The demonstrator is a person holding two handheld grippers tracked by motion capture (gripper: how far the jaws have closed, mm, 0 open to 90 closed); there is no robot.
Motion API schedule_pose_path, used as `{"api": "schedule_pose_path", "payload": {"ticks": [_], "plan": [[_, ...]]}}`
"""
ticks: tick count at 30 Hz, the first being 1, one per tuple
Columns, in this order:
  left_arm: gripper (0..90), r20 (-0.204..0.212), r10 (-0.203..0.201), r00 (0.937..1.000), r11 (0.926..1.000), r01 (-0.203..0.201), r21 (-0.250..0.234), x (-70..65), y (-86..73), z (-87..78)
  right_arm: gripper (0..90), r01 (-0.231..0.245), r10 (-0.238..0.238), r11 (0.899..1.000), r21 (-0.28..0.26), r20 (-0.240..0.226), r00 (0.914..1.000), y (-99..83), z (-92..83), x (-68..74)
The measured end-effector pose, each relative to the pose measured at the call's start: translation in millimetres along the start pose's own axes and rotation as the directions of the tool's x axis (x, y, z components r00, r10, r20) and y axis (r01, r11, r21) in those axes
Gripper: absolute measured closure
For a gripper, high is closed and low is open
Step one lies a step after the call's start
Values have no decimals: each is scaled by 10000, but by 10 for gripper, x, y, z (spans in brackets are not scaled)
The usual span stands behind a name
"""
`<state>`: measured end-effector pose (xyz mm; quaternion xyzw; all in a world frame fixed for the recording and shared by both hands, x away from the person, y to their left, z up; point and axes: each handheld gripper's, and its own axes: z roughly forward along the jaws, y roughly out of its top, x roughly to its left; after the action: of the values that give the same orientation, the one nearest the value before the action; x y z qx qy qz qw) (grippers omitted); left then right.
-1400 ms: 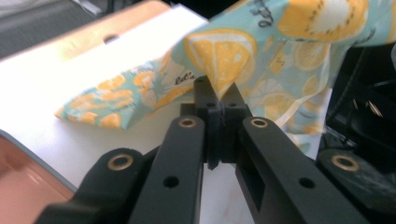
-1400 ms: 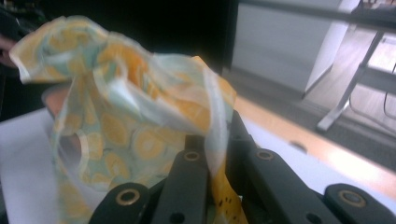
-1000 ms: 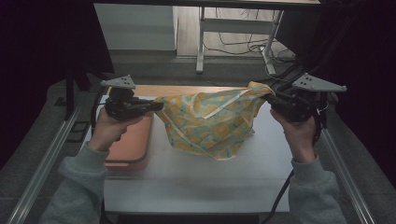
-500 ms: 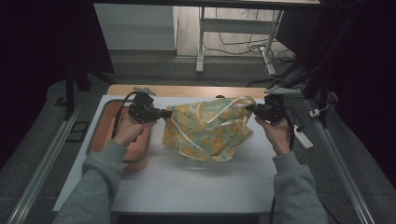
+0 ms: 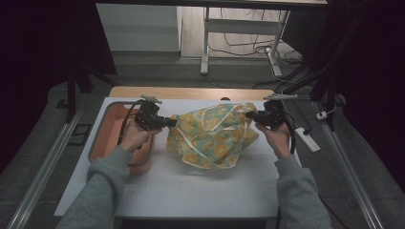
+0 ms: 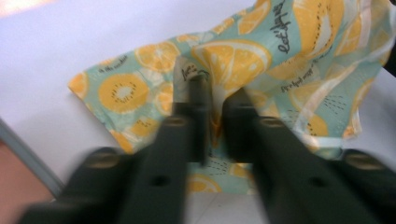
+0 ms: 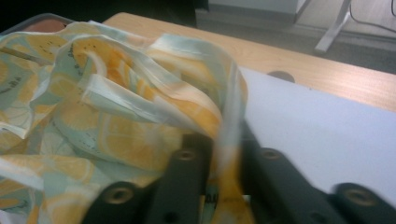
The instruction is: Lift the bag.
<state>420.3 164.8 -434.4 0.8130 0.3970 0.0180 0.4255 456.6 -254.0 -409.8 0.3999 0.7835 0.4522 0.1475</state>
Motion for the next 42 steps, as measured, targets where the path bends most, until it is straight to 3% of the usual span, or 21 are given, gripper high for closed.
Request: {"api": "schedule_pose_path", "payload": {"ticks": [1,3,4,6,8,13,17,22,29,42], "plan": [[634,-235,146,9996,9998,-149,-145,-22,-8,-26,713,-2,1,10000,-90,-22,10000,-7,-21,5],[341,-1166,456,9921,9980,-505,-392,-94,-39,-126,557,48,-48,9992,-406,12,10000,-21,-99,28],[259,-1311,514,9900,9964,-598,-607,-116,-65,-192,506,73,-79,9977,-673,-79,9999,-41,-154,40],[185,-1265,506,9907,9927,-638,-1024,-138,-123,-321,438,11,-34,9946,-1039,-220,9998,-84,-258,63],[185,-1305,458,9904,9900,-624,-1265,-169,-219,-452,425,-9,-33,9924,-1233,-342,9994,-159,-380,101],[183,-1269,554,9904,9933,-675,-933,-241,-480,-589,400,466,-528,9951,-869,-701,9961,-386,-541,228],[198,-953,528,9940,9953,-601,-754,-296,-693,-605,385,771,-816,9950,-634,-716,9941,-548,-613,303],[208,-721,601,9956,9967,-638,-502,-344,-848,-573,370,832,-864,9956,-425,-797,9931,-748,-662,354],[212,-519,593,9969,9977,-608,-285,-372,-937,-493,368,929,-932,9956,-70,-731,9930,-972,-676,315],[217,-481,569,9972,9981,-580,-222,-374,-970,-478,355,1174,-1150,9929,179,-1024,9881,-1139,-740,349]]}}
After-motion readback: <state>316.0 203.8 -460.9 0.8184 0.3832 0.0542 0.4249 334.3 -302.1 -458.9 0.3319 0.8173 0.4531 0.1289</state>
